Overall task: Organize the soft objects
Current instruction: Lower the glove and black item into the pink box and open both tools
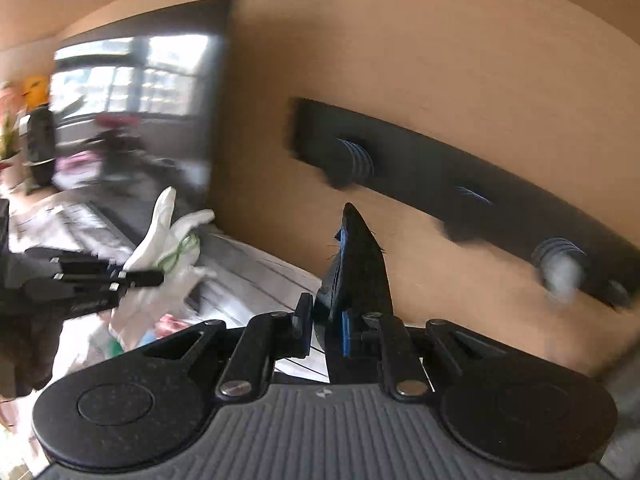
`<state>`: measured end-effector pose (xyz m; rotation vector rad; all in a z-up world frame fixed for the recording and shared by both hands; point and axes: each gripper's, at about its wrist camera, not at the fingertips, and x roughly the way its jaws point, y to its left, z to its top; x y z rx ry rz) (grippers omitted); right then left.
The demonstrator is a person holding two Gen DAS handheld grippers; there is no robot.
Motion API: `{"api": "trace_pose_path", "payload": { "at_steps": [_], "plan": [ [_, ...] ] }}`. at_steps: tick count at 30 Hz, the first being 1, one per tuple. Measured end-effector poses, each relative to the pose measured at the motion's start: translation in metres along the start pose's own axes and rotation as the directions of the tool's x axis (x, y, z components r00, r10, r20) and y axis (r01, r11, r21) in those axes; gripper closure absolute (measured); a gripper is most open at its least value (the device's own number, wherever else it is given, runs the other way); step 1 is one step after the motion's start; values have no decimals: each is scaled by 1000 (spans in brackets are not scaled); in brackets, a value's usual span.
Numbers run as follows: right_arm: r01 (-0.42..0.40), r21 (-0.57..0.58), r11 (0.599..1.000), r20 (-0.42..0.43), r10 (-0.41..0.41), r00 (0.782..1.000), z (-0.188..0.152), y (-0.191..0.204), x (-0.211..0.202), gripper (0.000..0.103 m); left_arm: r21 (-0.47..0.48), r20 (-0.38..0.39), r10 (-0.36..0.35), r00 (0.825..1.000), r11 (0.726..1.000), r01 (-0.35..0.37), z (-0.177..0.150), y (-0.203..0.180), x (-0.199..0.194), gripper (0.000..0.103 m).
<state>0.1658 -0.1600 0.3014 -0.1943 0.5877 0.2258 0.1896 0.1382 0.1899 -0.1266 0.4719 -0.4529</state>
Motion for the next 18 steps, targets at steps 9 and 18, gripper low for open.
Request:
{"api": "trace_pose_path", "payload": {
  "at_steps": [9,18],
  "plan": [
    [92,163,982,-40,-87,995,-66,-91,-12,90,-7,-203,-311,928,949,316,-35,-138,90,90],
    [75,282,957,-108,-46,993,-104,-112,26,90,-1,-359,-126,925,991,135,-89,-165,170,85]
  ]
}}
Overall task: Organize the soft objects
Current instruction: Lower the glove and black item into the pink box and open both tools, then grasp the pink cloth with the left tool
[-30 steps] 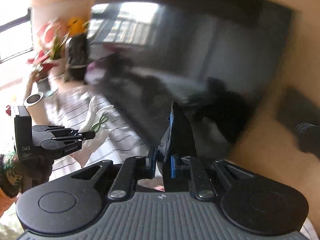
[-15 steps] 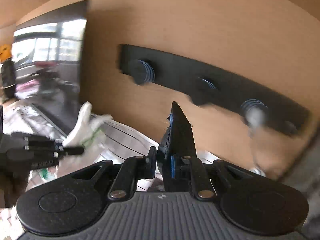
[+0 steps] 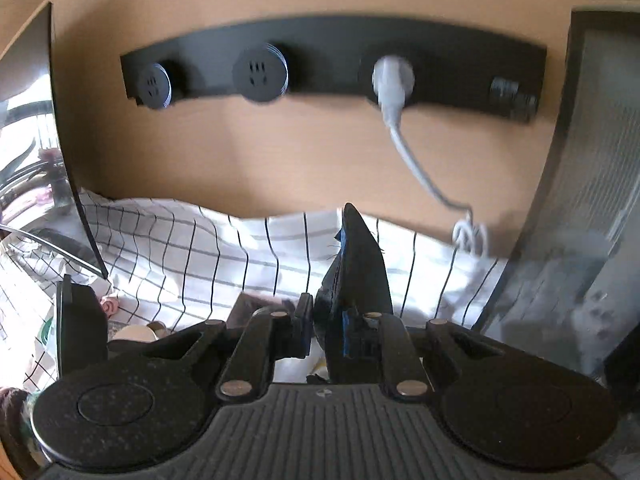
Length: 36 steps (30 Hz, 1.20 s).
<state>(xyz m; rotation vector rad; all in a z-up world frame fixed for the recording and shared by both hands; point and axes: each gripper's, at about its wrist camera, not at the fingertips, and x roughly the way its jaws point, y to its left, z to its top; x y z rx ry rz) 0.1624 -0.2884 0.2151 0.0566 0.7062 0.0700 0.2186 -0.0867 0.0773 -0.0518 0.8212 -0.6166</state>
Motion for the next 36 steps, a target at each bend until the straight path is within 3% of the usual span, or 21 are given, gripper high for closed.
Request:
{"api": "trace_pose_path", "payload": {
  "at_steps": [3,9,12,15,20,22,26,28,31,34,36],
  "plan": [
    [-6,-16,1000,-20,6,1000,-16,8,21,90,23,50,69,996,997,-70,-1,6,-9,85],
    [23,-64,998,-144,-32,989,-55,35,100,89,10,184,43,982,999,-46,-1,28,-80,85],
    [27,-56,998,-257,-41,966,-74,43,142,86,-8,204,68,977,998,-68,-17,40,-113,85],
    [66,-104,992,-241,-90,966,-86,56,154,84,-32,182,118,976,993,-114,-45,53,-139,85],
    [-5,-127,992,-252,-28,967,-94,64,142,62,-63,103,234,967,972,-228,-108,86,-170,85],
    [-21,-115,993,-244,-7,970,-96,64,133,44,-114,92,264,960,961,-253,-123,103,-185,85],
    [-11,-162,987,-161,-16,987,-99,75,95,40,-227,149,338,929,926,-301,-130,140,-213,85],
    [3,-189,982,-110,-24,994,-97,82,75,37,-271,190,375,908,908,-319,-121,156,-222,85],
    [15,-216,976,-35,-23,999,-94,94,42,34,-303,219,402,889,894,-330,-105,169,-226,85],
    [-14,-254,967,8,16,1000,-92,113,21,34,-307,240,400,884,896,-322,-94,175,-226,85],
    [-44,-273,961,21,52,998,-91,126,13,34,-308,242,386,890,900,-307,-88,185,-227,85]
  ]
}}
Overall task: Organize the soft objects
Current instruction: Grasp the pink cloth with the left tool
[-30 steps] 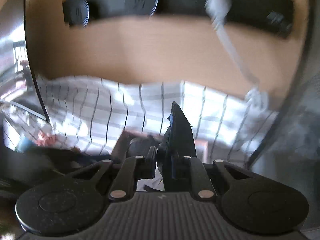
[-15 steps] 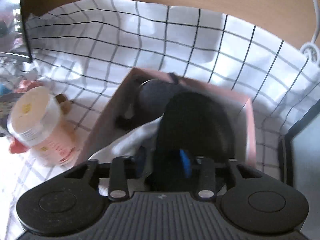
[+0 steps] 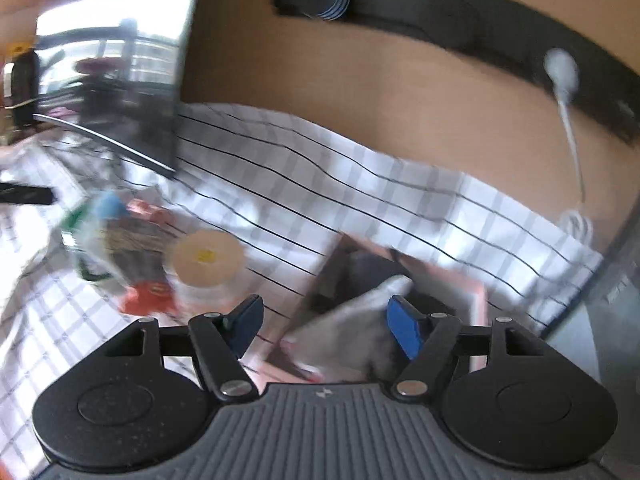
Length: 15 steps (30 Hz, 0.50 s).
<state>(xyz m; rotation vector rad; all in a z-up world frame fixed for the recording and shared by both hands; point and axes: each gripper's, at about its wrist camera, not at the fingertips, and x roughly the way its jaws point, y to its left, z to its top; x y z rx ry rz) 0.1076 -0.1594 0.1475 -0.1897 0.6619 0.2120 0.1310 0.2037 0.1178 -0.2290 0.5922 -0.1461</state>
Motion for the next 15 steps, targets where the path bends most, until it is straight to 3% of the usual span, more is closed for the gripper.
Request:
{"api": "trace_pose_path", "payload": {
  "at_steps": [2,4,6,8,11,13,15],
  "plan": [
    [-40,-1,999,13,40,999,8,13,-3,34,-16,-38,-31,999,999,30,13,11,10,85],
    [-66,1,998,18,66,998,18,28,-5,33,-60,-144,-88,986,995,80,33,27,27,85],
    [-89,5,996,23,89,996,24,41,-3,33,-119,-268,-139,953,987,111,53,43,51,85],
    [-118,13,993,23,118,993,31,55,-3,33,-124,-352,-131,927,988,92,68,52,76,85],
    [-140,17,990,19,139,990,36,72,1,33,4,-375,-50,926,998,55,80,49,102,85],
    [-142,16,990,8,142,990,39,81,5,33,109,-361,-50,931,989,95,80,43,117,85],
    [-139,22,990,-9,140,990,40,86,9,33,204,-372,-90,924,963,176,76,35,129,85]
  ]
}}
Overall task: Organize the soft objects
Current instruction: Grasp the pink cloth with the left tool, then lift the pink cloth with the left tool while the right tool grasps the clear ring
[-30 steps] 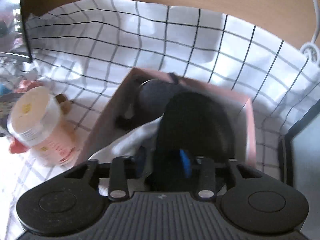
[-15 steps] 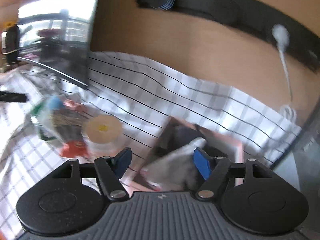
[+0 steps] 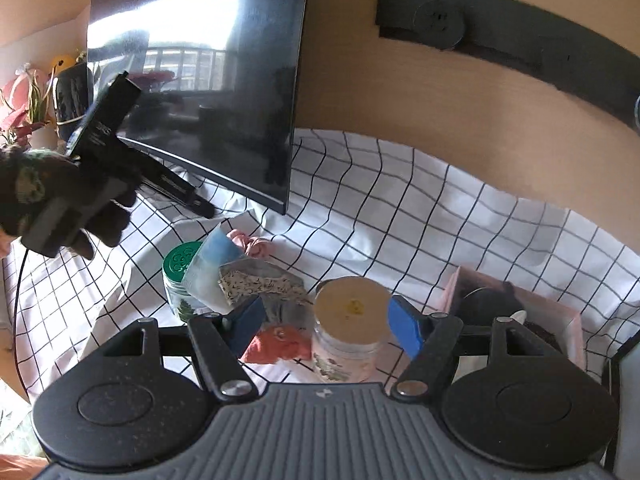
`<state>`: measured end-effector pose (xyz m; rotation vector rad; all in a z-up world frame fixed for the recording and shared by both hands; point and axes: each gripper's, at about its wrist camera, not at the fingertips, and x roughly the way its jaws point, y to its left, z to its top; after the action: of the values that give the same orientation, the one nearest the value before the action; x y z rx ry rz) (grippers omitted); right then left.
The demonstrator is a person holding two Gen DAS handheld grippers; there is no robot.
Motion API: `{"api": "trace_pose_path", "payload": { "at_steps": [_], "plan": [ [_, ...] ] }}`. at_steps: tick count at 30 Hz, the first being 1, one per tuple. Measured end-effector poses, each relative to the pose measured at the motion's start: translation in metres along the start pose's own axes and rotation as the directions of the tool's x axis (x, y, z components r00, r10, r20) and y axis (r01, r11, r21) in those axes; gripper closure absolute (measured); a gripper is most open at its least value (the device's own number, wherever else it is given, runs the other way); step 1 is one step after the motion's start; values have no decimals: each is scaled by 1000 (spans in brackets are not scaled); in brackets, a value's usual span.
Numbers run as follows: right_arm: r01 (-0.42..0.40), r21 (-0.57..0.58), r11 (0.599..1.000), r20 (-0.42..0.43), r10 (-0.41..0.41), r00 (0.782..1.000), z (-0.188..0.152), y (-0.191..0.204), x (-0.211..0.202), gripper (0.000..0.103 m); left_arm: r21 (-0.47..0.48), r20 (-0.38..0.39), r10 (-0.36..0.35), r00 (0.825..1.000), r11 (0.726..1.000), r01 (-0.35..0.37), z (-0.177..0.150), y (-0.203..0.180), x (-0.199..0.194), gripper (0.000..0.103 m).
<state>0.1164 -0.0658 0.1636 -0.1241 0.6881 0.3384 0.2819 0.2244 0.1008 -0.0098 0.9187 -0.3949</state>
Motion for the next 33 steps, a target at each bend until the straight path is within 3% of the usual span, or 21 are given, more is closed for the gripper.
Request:
{"api": "trace_pose_path", "payload": {
  "at_steps": [2,6,8,11,15,18,23,26,31,33],
  "plan": [
    [9,20,1000,-25,-9,1000,1,3,10,33,84,-24,-32,999,996,34,0,-4,15,85],
    [24,81,996,-69,-19,997,-2,4,26,33,50,-116,-83,990,995,89,-1,1,48,85],
    [29,98,995,-86,-20,996,-6,5,30,33,44,-144,-56,988,997,63,3,2,62,85],
    [35,100,994,-91,-26,995,-9,8,31,33,106,-191,45,981,994,-25,8,-4,77,79],
    [40,116,992,-73,-31,997,-9,7,30,33,36,-263,5,965,999,5,17,3,93,76],
    [39,126,991,-59,-32,998,-7,8,29,33,-11,-257,17,966,1000,-21,22,7,98,74],
    [38,123,992,-39,-34,999,-2,6,25,33,66,-262,74,962,996,-59,18,1,92,70],
    [15,158,987,-43,-8,999,7,-4,23,33,23,-274,51,960,999,-46,20,10,94,67],
    [1,253,968,-81,20,997,44,-32,35,33,-5,-263,32,964,999,-35,22,17,92,69],
    [11,272,962,-139,28,990,65,-44,51,33,-6,-232,5,973,1000,-7,16,20,89,83]
  ]
}}
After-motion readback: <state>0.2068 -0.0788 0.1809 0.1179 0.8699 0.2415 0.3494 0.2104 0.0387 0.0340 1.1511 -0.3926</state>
